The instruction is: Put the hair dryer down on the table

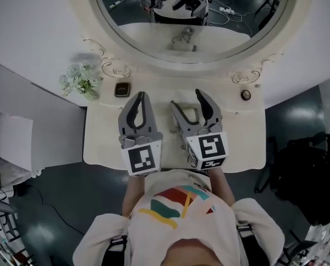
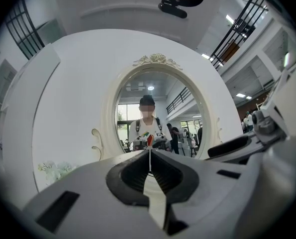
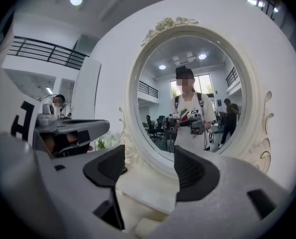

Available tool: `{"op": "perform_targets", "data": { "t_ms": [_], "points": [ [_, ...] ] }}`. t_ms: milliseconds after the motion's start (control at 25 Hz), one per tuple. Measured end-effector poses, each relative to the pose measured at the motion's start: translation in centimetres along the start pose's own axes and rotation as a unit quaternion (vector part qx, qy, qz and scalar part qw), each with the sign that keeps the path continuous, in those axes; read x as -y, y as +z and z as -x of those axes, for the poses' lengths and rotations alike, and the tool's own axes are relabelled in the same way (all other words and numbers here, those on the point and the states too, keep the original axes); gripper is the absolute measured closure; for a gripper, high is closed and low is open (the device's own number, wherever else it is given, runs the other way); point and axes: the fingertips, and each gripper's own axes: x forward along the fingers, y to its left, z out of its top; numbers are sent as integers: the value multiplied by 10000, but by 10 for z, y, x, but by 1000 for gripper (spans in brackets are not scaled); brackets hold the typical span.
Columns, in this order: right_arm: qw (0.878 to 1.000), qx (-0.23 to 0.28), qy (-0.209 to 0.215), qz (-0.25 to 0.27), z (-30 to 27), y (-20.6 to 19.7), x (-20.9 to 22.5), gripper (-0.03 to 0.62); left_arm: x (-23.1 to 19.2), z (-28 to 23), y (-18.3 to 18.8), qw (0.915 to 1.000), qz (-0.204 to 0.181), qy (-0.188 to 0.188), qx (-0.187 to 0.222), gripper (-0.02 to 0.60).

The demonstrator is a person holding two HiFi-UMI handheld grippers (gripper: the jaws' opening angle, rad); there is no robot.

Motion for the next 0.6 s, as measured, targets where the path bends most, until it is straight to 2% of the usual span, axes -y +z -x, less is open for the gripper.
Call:
{"op": "perform_targets", "data": {
  "t_ms": [80,120,240,320,400,600],
  "points": [
    [10000,84,21,46,2,5,-2,301,1,1,2,10000,-10,-12,18,571],
    [9999,142,16,59,4,7,-3,328,1,1,3,10000,-12,-13,25,571],
    [9989,439,-37,144,10,16,-4,425,0,4,6,10000,-18,19,49,571],
    [9976,652,-75,213,16,24,-5,526,-1,5,8,10000,-34,42,67,572],
    [9966,784,-67,258,20,31,-9,574,-3,6,10,9999,-28,64,87,571],
    [9970,736,46,234,20,26,-19,592,-3,8,13,9999,-39,53,118,571]
  ]
}}
